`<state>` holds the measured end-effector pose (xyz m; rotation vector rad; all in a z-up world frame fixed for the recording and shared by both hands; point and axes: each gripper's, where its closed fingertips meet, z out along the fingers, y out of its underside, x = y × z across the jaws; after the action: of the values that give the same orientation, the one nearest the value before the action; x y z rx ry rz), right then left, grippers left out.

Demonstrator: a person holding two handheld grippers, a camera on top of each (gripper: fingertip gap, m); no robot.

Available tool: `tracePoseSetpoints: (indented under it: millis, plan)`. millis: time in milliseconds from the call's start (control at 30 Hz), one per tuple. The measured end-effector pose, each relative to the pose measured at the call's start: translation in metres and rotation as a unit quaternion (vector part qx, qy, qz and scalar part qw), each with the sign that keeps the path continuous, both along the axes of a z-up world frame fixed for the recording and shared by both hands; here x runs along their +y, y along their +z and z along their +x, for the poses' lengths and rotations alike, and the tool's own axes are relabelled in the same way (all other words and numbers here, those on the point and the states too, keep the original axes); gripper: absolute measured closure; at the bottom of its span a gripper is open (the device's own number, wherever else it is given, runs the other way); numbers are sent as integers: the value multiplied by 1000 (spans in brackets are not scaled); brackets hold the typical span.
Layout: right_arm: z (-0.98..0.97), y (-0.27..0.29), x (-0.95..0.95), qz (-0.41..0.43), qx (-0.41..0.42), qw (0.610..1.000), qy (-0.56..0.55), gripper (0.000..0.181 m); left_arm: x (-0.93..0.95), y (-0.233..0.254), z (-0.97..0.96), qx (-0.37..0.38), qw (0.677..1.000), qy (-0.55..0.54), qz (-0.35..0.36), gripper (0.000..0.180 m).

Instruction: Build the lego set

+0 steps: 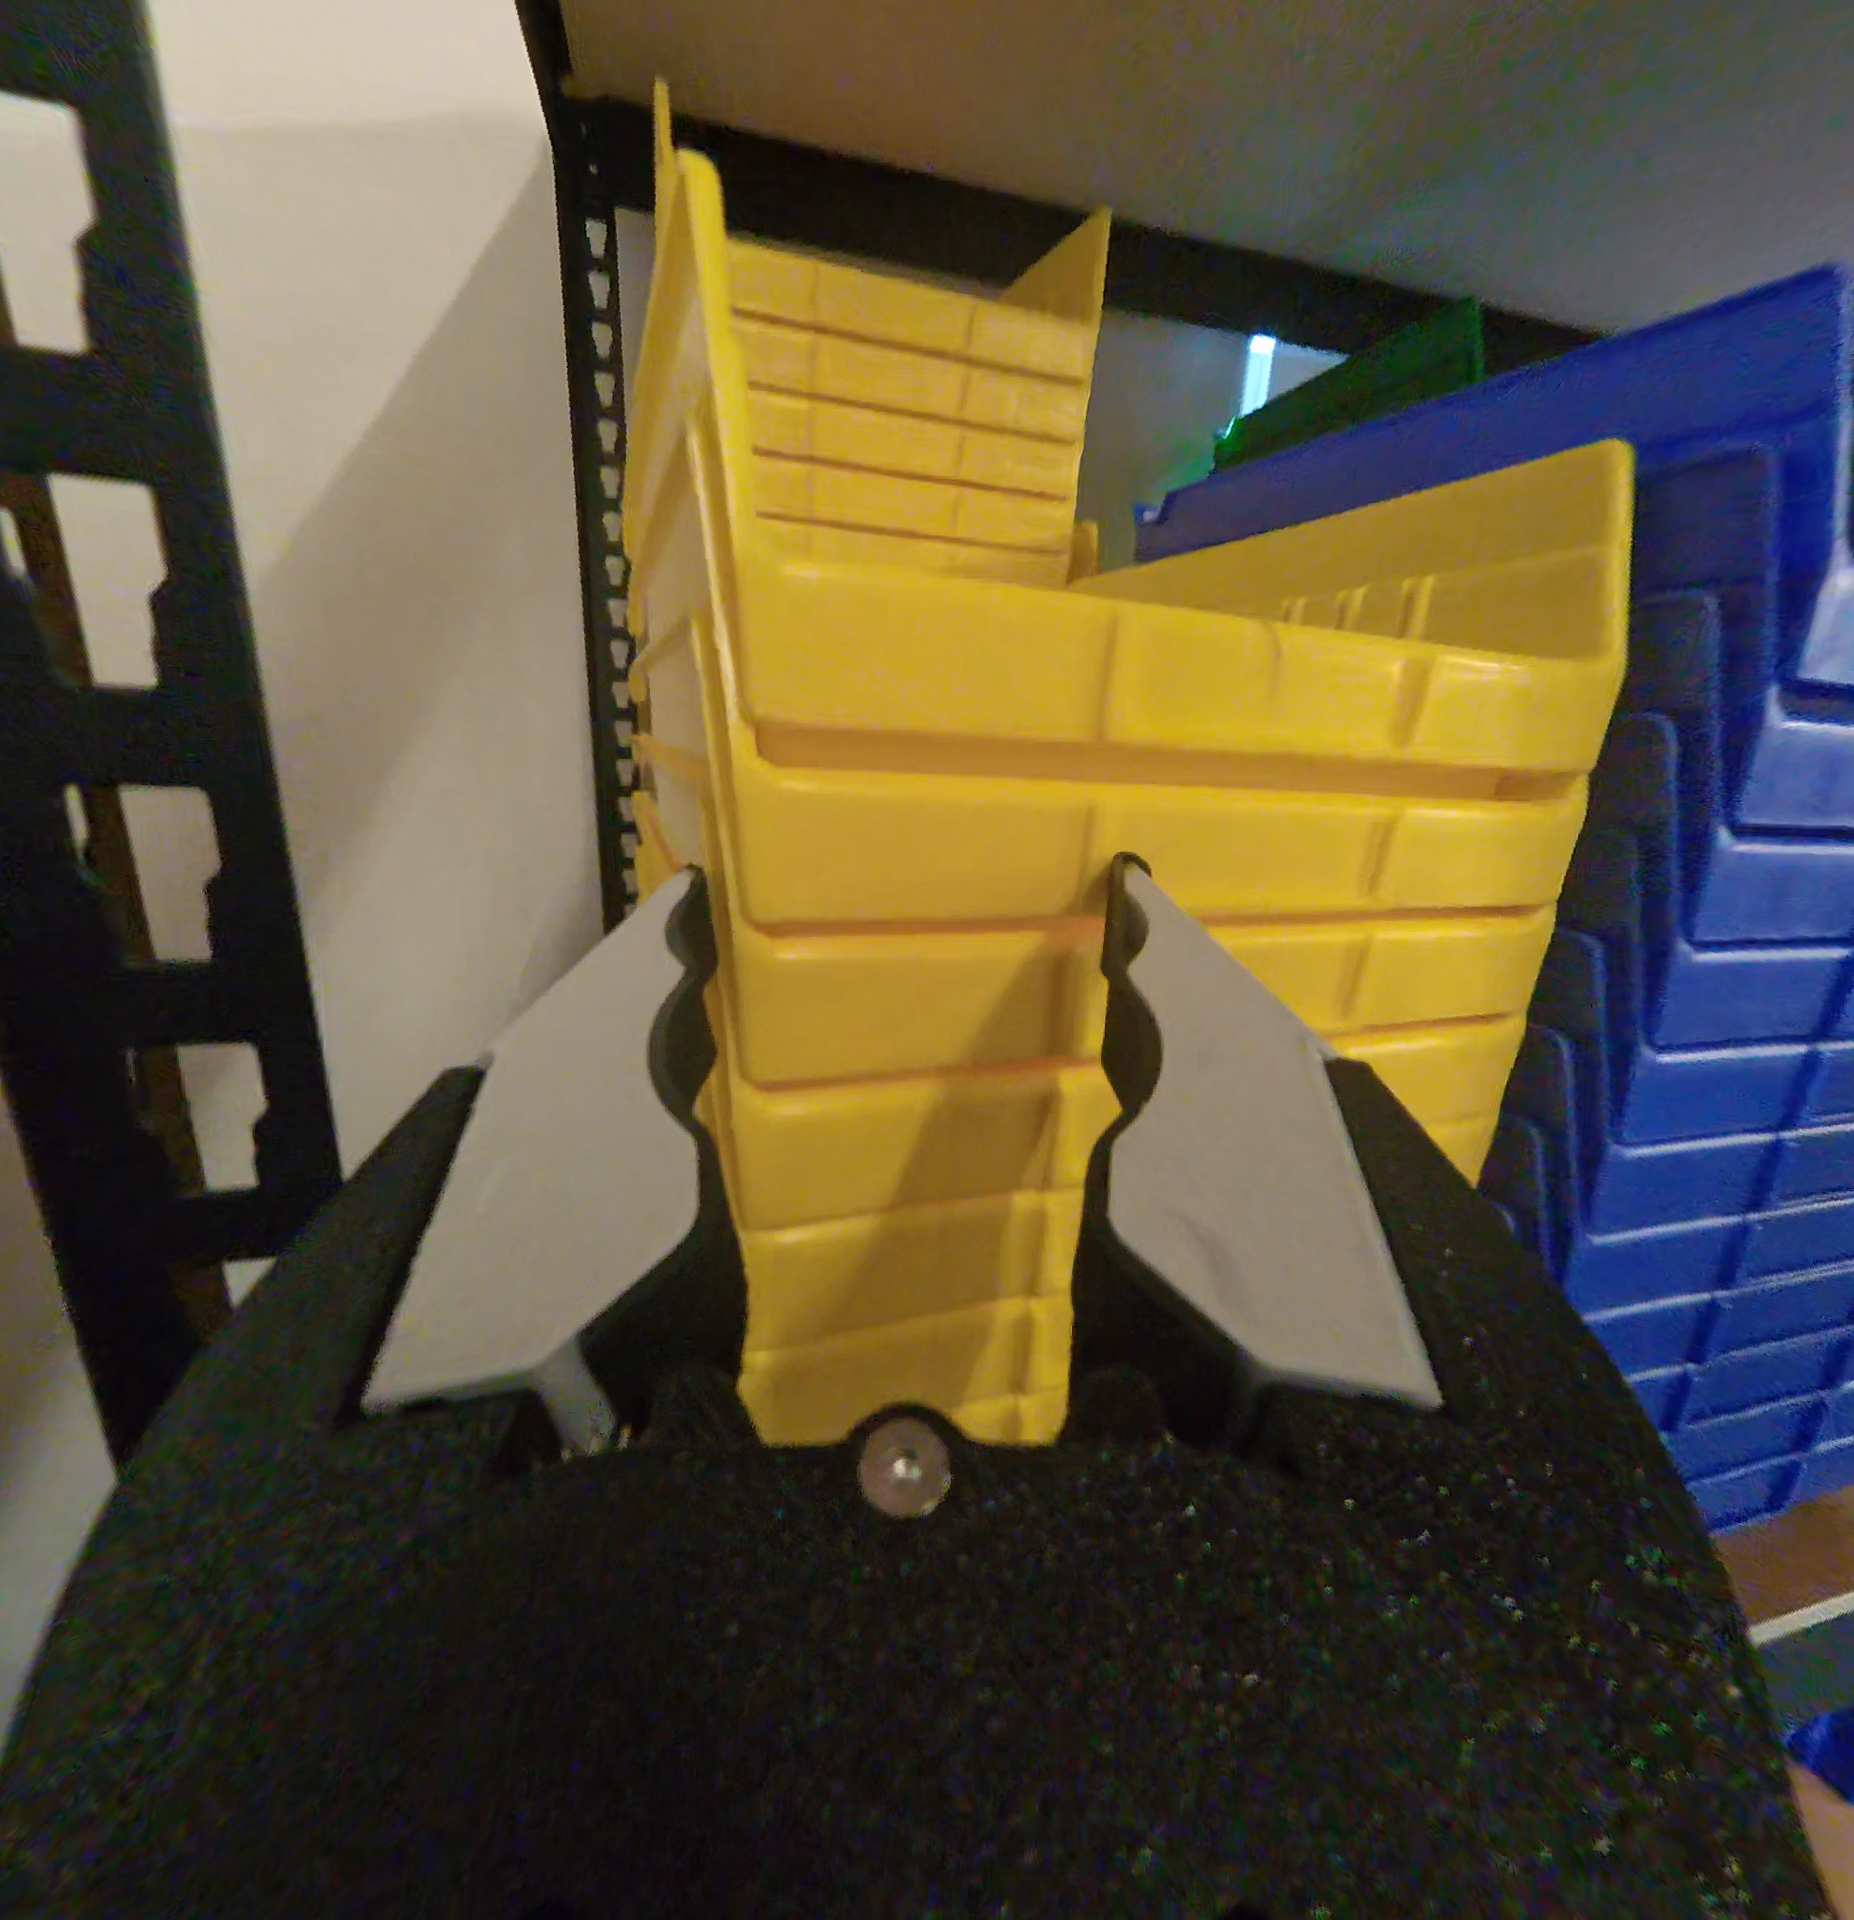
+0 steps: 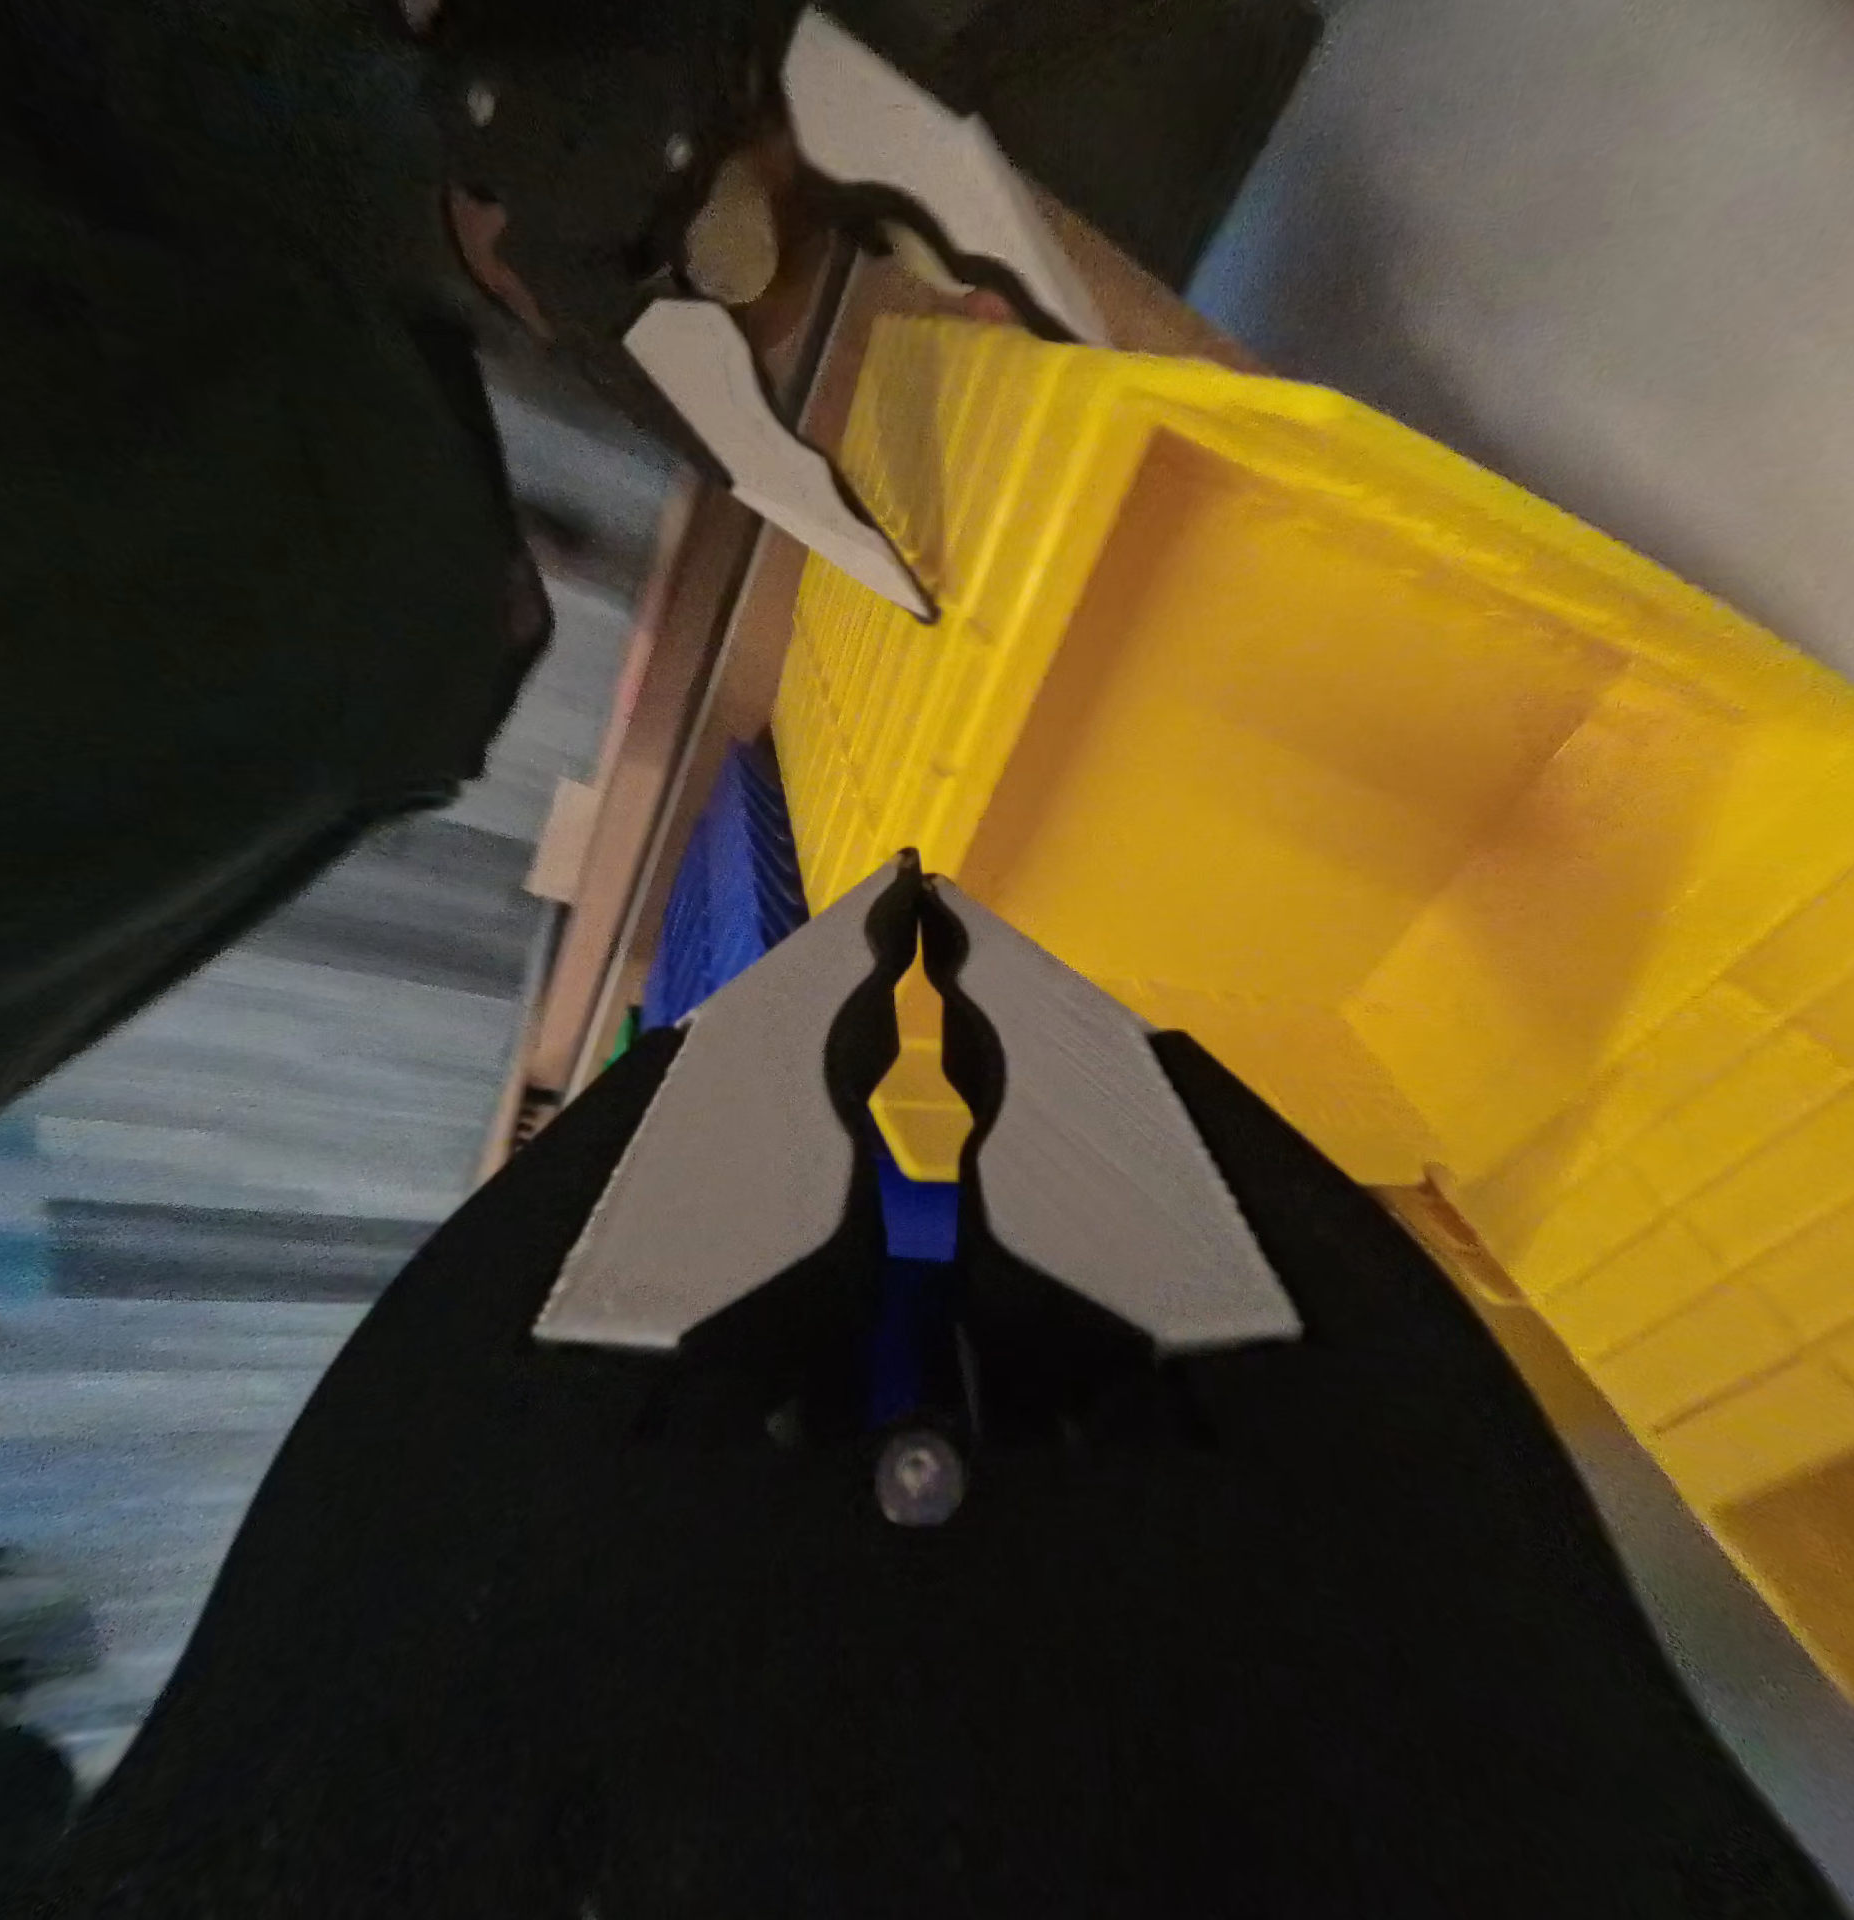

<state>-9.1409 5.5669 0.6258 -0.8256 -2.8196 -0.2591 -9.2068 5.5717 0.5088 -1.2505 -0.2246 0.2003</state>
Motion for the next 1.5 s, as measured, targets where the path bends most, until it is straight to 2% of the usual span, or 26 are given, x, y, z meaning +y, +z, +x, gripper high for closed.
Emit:
tracePoseSetpoints:
  millis: [100,167,233,367,433,467,533,633,1000,1133,1233,1267,1367,1433,1467,1500]
  plan:
    - [-1,4,-8,8,66,998,-12,181,2,0,-2,5,1000,1,-17,106]
    - [-4,-10,7,28,102,994,-14,158,1,-1,-2,5,1000,2,-12,105]
    - [-7,-39,11,-10,103,994,-45,146,-1,-1,-1,10,1000,5,-13,104]
    - [-15,-76,39,-24,70,995,-73,129,-3,-2,4,6,1000,-4,-13,99]
    - [-21,-89,45,-42,49,995,-76,129,-1,0,3,11,1000,-7,-11,97]
    - [-24,-96,45,-51,35,995,-75,134,0,2,2,11,1000,-12,-8,96]
    - [-23,-113,36,-84,-12,994,-67,155,2,9,1,6,1000,-26,4,95]
    - [-25,-117,32,-100,-28,992,-65,160,3,12,-4,13,1000,-23,-3,98]
    - [-11,-84,27,-110,-78,988,-79,163,-10,25,10,39,999,4,7,104]
    - [6,-87,3,-51,-54,995,-65,161,-35,23,27,55,998,5,35,103]
    - [16,-78,-8,-126,-78,986,-75,162,-45,28,38,58,997,18,49,104]
    - [15,-78,-8,-126,-80,986,-77,163,-46,28,37,56,997,17,44,104]
    - [19,-80,-10,-43,-49,995,-70,160,-51,26,41,59,997,15,41,103]
    - [26,-76,-20,-87,-71,990,-80,161,-60,29,49,53,997,11,61,104]
    - [28,-72,-23,-106,-85,987,-80,162,-62,29,51,51,997,8,62,107]
    - [27,-68,-21,-108,-82,987,-81,161,-64,26,45,64,996,38,46,128]
